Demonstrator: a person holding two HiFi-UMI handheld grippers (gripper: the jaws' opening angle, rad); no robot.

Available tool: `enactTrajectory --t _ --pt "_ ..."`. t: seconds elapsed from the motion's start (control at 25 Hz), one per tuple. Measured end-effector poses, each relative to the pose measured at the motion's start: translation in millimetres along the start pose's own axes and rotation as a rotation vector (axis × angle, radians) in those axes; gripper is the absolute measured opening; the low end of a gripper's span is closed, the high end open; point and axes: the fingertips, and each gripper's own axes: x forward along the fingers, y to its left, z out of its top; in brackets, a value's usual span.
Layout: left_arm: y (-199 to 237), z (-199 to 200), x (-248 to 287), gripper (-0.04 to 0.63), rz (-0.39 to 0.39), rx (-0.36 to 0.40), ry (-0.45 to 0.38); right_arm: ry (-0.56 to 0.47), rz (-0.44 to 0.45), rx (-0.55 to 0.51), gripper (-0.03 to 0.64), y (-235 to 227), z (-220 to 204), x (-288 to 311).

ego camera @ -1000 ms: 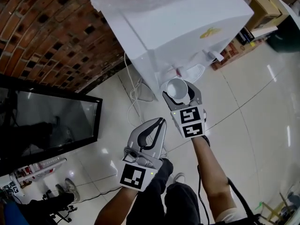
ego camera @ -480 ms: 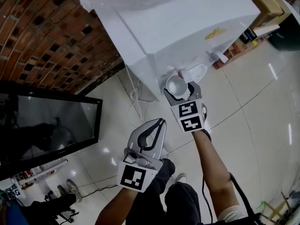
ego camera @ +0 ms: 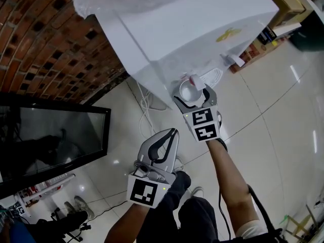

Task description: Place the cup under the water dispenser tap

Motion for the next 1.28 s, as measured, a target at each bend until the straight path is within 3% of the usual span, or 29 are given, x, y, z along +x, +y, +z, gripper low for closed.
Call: enactTrajectory --t 0.48,0.88,1.28 --pt "-1 3 -9 0.003 0.027 -0.005 0.011 -0.016 -0.002 0.014 0.416 -3 0 -30" --pt "-52 43 -36 0.0 0.045 -0.042 -0.035 -0.074 -0.011 0.006 0.414 26 32 -123" --pt "-91 99 -107 0.0 0.133 -0.056 -0.101 -0.166 0.025 -0.035 0.26 85 86 -244"
